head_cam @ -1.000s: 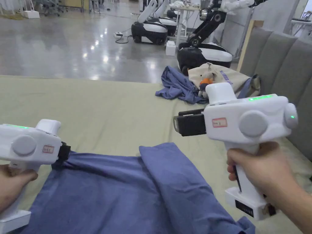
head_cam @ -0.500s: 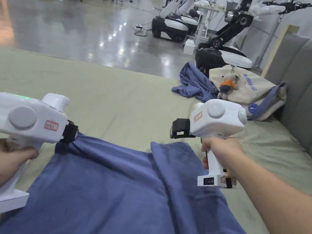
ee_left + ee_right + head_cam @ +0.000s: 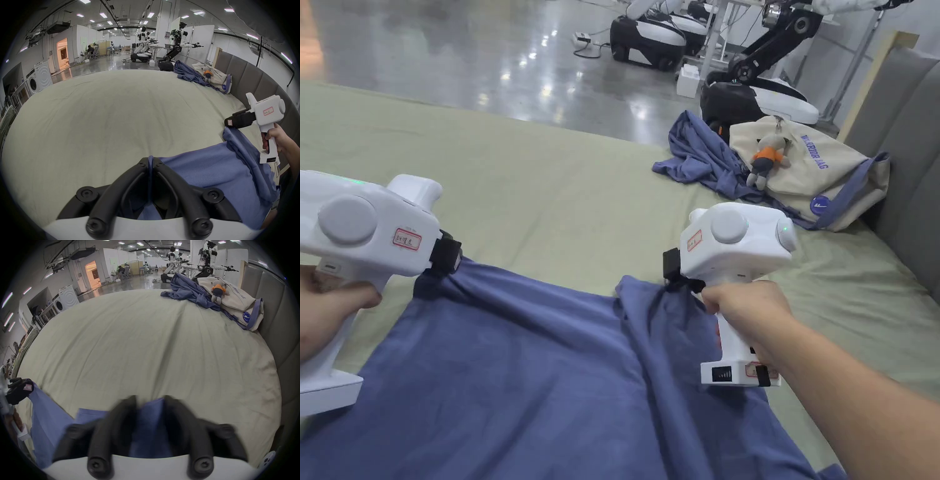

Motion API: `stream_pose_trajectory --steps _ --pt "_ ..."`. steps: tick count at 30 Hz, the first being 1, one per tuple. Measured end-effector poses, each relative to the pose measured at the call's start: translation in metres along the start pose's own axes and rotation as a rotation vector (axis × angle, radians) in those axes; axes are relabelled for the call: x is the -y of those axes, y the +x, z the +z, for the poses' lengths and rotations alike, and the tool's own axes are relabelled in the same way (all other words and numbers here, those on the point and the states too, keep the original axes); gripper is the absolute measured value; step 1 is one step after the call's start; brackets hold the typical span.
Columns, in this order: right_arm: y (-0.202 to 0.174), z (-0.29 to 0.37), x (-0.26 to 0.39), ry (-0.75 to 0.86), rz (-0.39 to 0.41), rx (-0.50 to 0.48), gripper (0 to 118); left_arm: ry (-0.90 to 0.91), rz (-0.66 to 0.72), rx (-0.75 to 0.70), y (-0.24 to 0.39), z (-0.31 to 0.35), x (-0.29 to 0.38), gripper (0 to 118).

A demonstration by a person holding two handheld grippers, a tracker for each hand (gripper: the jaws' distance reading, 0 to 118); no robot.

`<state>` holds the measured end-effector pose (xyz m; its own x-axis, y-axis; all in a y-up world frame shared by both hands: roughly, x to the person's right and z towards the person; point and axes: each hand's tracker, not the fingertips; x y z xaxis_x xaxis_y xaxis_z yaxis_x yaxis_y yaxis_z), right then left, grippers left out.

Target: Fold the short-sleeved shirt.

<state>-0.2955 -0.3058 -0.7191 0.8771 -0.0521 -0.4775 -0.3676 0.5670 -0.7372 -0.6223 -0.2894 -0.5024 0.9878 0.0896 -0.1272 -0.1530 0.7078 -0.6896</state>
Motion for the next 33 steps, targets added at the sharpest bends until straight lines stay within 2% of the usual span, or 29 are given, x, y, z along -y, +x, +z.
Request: stream_pose_trajectory --steps 1,2,3,6,10,11,12,14,15,17,19,23,25,27,30,33 --pt "0.0 0.002 0.0 0.003 -0.01 0.006 11 -0.003 -0.005 -0.003 0.003 0.001 0.001 5" --pt "0.001 0.004 0.001 0.016 -0.058 -0.019 6 -0.005 -0.008 -0.006 0.003 0.001 0.001 5" --pt "0.004 0.004 0.0 -0.003 -0.086 -0.066 5 -0.001 -0.006 -0.007 0.003 0.002 0.001 5" --pt "0.008 0.019 -0.001 0.052 -0.052 -0.041 5 0.004 0.014 0.001 0.002 0.005 0.0 5" --pt "0.019 0.067 -0.004 0.132 -0.077 -0.124 5 0.054 0.052 0.032 0.003 0.02 -0.004 5" --pt "0.023 0.082 -0.001 0.166 -0.072 -0.142 5 0.073 0.045 0.037 0.005 0.026 -0.006 5" --pt "0.026 0.099 0.001 0.18 -0.056 -0.116 4 0.095 0.037 0.04 0.008 0.035 -0.007 5" --pt "0.032 0.139 0.013 0.256 -0.019 -0.149 4 0.122 0.041 0.054 0.013 0.055 -0.009 5" --pt "0.036 0.157 0.021 0.269 -0.013 -0.142 4 0.147 0.045 0.068 0.014 0.066 -0.009 5" --pt "0.047 0.191 0.042 0.307 -0.058 -0.219 4 0.178 0.042 0.084 0.024 0.094 -0.005 5" --pt "0.053 0.229 0.071 0.349 -0.091 -0.23 4 0.234 0.066 0.132 0.03 0.127 0.005 5" --pt "0.059 0.292 0.129 0.411 -0.057 -0.28 4 0.311 0.09 0.201 0.048 0.2 0.034 5" --pt "0.062 0.323 0.155 0.438 -0.076 -0.291 4 0.364 0.061 0.218 0.057 0.236 0.044 5" --pt "0.072 0.346 0.163 0.453 -0.1 -0.322 4 0.365 0.088 0.217 0.061 0.265 0.044 5" --pt "0.083 0.384 0.154 0.518 -0.11 -0.327 4 0.374 0.16 0.276 0.055 0.291 0.024 5" --pt "0.091 0.423 0.115 0.573 -0.088 -0.294 4 0.388 0.128 0.27 0.058 0.308 -0.017 5"
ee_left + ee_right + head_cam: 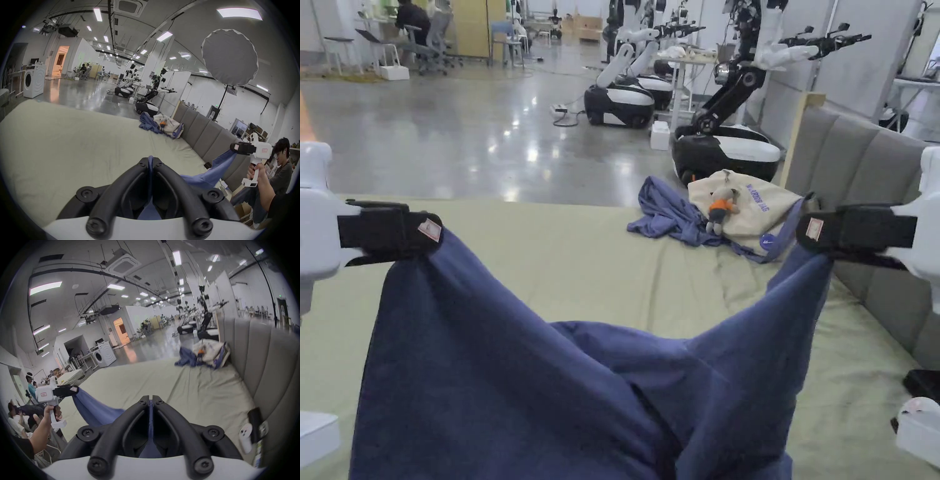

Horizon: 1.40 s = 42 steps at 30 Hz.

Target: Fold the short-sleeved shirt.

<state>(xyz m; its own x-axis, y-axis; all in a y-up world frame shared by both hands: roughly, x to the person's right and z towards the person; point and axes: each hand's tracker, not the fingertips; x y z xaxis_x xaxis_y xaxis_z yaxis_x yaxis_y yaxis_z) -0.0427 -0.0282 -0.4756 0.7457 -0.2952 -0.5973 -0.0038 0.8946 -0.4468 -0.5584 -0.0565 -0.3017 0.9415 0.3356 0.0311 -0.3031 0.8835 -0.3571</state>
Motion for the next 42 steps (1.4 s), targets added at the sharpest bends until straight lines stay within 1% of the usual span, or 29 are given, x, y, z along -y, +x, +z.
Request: stream_pose_trajectory --steps 2,5,6,7,10,11,12,13,14,16,17,19,21,22,23,25,28,30,32,33,34,35,36,37,38,39,40,41,42 --pt "-0.009 0.004 -0.042 0.05 0.035 0.022 4 0.02 -0.011 0.029 0.011 0.002 -0.032 5" --pt "-0.019 0.007 -0.103 0.079 0.044 0.029 4 0.068 -0.051 0.03 0.032 0.005 -0.085 5" --pt "-0.023 0.011 -0.121 0.129 0.046 0.054 4 0.076 -0.053 0.04 0.039 0.007 -0.103 5" --pt "-0.027 0.011 -0.141 0.118 0.052 0.047 4 0.089 -0.059 0.044 0.047 0.009 -0.123 5" --pt "-0.042 0.011 -0.195 0.174 0.132 0.112 4 0.143 -0.07 0.046 0.068 0.009 -0.18 5" --pt "-0.046 0.011 -0.214 0.195 0.121 0.116 4 0.167 -0.074 0.03 0.075 0.007 -0.199 5" --pt "-0.051 0.012 -0.233 0.247 0.112 0.149 4 0.188 -0.089 0.009 0.08 0.004 -0.219 5" --pt "-0.059 0.01 -0.256 0.225 0.123 0.142 4 0.212 -0.125 -0.012 0.088 0.002 -0.24 5" --pt "-0.067 0.012 -0.275 0.267 0.14 0.195 4 0.223 -0.136 -0.042 0.094 0.001 -0.259 5" --pt "-0.089 0.017 -0.316 0.324 0.222 0.264 4 0.26 -0.165 -0.09 0.102 -0.002 -0.299 5" --pt "-0.098 0.02 -0.333 0.349 0.228 0.277 4 0.283 -0.185 -0.107 0.105 -0.002 -0.312 5" --pt "-0.111 0.026 -0.363 0.402 0.191 0.261 4 0.317 -0.188 -0.138 0.109 -0.001 -0.338 5" --pt "-0.127 0.033 -0.379 0.442 0.207 0.283 4 0.323 -0.197 -0.15 0.108 -0.003 -0.356 5" --pt "-0.134 0.032 -0.387 0.465 0.231 0.326 4 0.344 -0.201 -0.165 0.107 -0.003 -0.361 5" --pt "-0.138 0.032 -0.395 0.486 0.259 0.323 4 0.357 -0.208 -0.163 0.106 -0.004 -0.366 5" --pt "-0.143 0.031 -0.407 0.521 0.23 0.324 4 0.383 -0.211 -0.165 0.106 -0.004 -0.364 5" --pt "-0.14 0.015 -0.402 0.537 0.246 0.33 4 0.408 -0.185 -0.142 0.095 -0.013 -0.353 5" --pt "-0.127 -0.002 -0.388 0.501 0.246 0.319 4 0.382 -0.168 -0.135 0.081 -0.026 -0.335 5" --pt "-0.11 -0.023 -0.362 0.435 0.219 0.297 4 0.345 -0.172 -0.113 0.064 -0.041 -0.308 5" --pt "-0.1 -0.031 -0.344 0.422 0.194 0.281 4 0.316 -0.141 -0.098 0.054 -0.048 -0.291 5" --pt "-0.088 -0.037 -0.326 0.41 0.178 0.224 4 0.306 -0.092 -0.056 0.042 -0.053 -0.272 5" --pt "-0.079 -0.043 -0.31 0.389 0.158 0.22 4 0.289 -0.063 -0.041 0.033 -0.057 -0.255 5" --pt "-0.066 -0.048 -0.29 0.375 0.071 0.208 4 0.295 -0.027 -0.014 0.019 -0.063 -0.238 5" --pt "-0.054 -0.054 -0.272 0.321 0.079 0.153 4 0.283 -0.033 0.009 0.01 -0.065 -0.218 5" --pt "-0.047 -0.057 -0.25 0.316 0.071 0.152 4 0.239 -0.041 0.0 0.006 -0.065 -0.201 5" --pt "-0.042 -0.061 -0.229 0.281 0.089 0.17 4 0.255 -0.029 0.013 -0.002 -0.064 -0.178 5" --pt "-0.034 -0.063 -0.208 0.242 0.097 0.131 4 0.219 -0.039 0.002 -0.01 -0.066 -0.165 5" --pt "-0.025 -0.065 -0.189 0.224 0.068 0.119 4 0.224 -0.031 -0.004 -0.014 -0.062 -0.145 5" --pt "-0.017 -0.065 -0.169 0.196 0.073 0.091 4 0.241 -0.035 -0.009 -0.018 -0.056 -0.121 5"
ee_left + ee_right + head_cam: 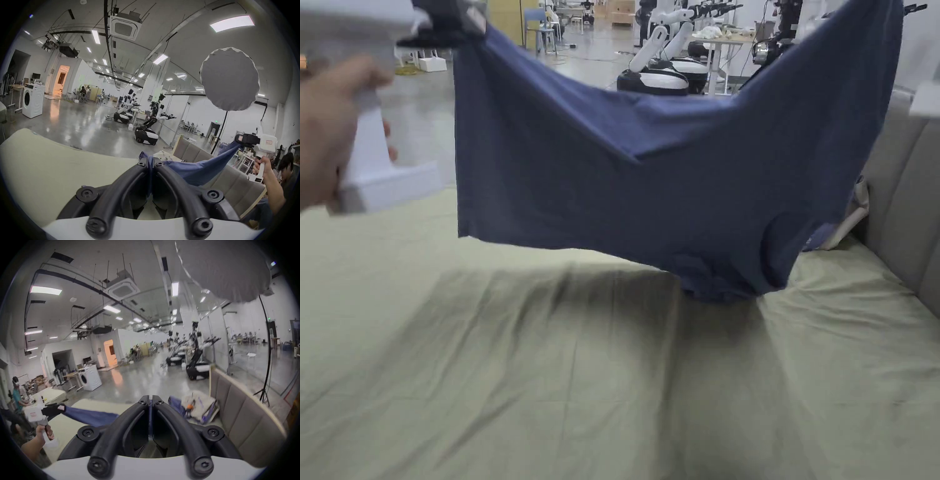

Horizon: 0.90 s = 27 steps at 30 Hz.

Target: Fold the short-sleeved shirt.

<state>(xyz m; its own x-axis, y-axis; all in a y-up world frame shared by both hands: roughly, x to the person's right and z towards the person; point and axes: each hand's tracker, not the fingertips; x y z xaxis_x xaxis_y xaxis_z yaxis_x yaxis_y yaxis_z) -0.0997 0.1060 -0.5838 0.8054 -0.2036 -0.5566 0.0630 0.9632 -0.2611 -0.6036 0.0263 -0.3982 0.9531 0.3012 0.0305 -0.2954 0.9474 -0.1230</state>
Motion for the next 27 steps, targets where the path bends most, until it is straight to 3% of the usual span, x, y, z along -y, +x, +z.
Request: stream_pose_trajectory --steps 2,3,4,5,9,13,20,27 --pt "0.009 0.013 0.042 -0.005 -0.042 0.025 4 -0.014 0.017 -0.019 0.006 0.024 0.034 5" --pt "0.017 0.019 0.062 -0.021 -0.055 -0.029 4 -0.032 0.008 -0.008 0.005 0.034 0.05 5" --pt "0.018 0.027 0.08 -0.055 -0.061 0.008 4 -0.042 0.016 0.004 0.004 0.046 0.067 5" --pt "0.021 0.037 0.1 -0.081 -0.081 -0.027 4 -0.037 -0.002 -0.019 0.007 0.057 0.084 5" --pt "0.025 0.089 0.172 -0.162 -0.075 -0.047 4 -0.11 -0.012 -0.022 0.004 0.104 0.138 5" --pt "0.028 0.156 0.226 -0.209 -0.119 -0.044 4 -0.115 0.052 -0.027 -0.001 0.165 0.185 5" --pt "0.019 0.245 0.298 -0.315 -0.129 -0.028 4 -0.226 -0.054 -0.052 0.015 0.242 0.243 5" --pt "0.007 0.314 0.334 -0.378 -0.179 0.029 4 -0.207 -0.035 -0.086 0.024 0.315 0.259 5"
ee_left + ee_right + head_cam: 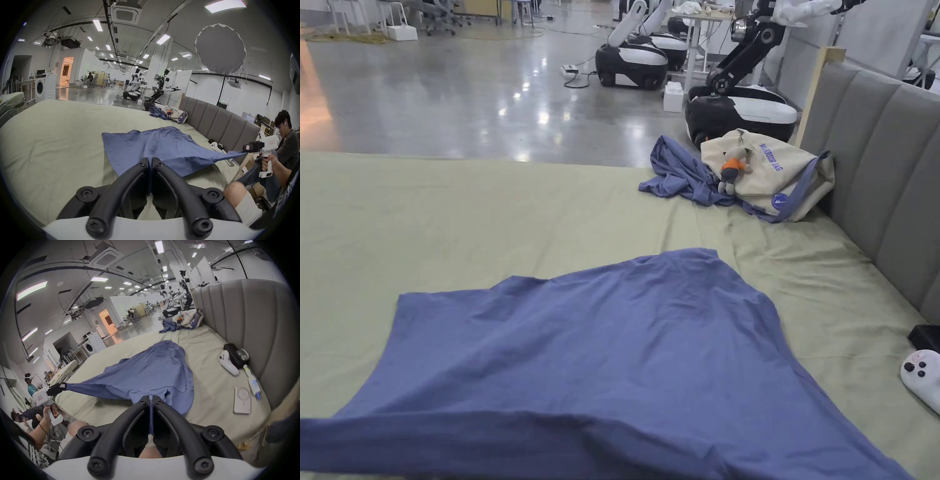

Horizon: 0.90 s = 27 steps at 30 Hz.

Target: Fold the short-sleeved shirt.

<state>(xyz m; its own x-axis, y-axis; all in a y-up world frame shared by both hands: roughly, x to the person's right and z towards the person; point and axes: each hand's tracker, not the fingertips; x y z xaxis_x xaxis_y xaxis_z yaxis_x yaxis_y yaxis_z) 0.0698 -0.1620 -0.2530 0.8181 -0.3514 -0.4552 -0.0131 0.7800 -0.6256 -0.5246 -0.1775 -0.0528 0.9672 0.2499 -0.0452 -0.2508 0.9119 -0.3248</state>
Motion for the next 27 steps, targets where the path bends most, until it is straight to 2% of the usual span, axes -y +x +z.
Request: stream_pose_trajectory --steps 2,3,6,9,12,16,22,25,26,27 --pt "0.0 0.012 0.009 -0.058 -0.019 -0.011 4 -0.009 -0.004 -0.039 -0.002 0.016 0.005 5" --pt "-0.003 0.017 0.015 -0.043 -0.024 0.02 4 -0.026 -0.007 -0.054 -0.004 0.02 0.007 5" --pt "-0.012 0.016 0.029 -0.102 0.0 0.013 4 -0.071 0.036 -0.06 -0.009 0.019 0.021 5" --pt "-0.019 0.005 0.04 -0.118 0.02 0.012 4 -0.103 0.0 -0.096 -0.003 0.007 0.033 5" --pt "-0.021 -0.004 0.041 -0.127 0.039 0.014 4 -0.097 -0.009 -0.069 0.004 0.001 0.038 5" --pt "-0.016 -0.011 0.049 -0.181 0.078 0.08 4 -0.124 -0.026 -0.105 0.011 -0.002 0.045 5" --pt "-0.004 -0.015 0.064 -0.212 0.01 0.075 4 -0.157 -0.006 -0.158 0.01 0.002 0.062 5" --pt "-0.003 -0.019 0.066 -0.213 0.002 0.085 4 -0.168 -0.018 -0.165 0.01 0.001 0.065 5" --pt "-0.005 -0.019 0.065 -0.207 0.018 0.099 5 -0.173 -0.047 -0.169 0.011 -0.001 0.065 10" --pt "-0.006 -0.018 0.063 -0.176 0.043 0.107 29 -0.17 -0.071 -0.189 0.011 -0.002 0.064 47"
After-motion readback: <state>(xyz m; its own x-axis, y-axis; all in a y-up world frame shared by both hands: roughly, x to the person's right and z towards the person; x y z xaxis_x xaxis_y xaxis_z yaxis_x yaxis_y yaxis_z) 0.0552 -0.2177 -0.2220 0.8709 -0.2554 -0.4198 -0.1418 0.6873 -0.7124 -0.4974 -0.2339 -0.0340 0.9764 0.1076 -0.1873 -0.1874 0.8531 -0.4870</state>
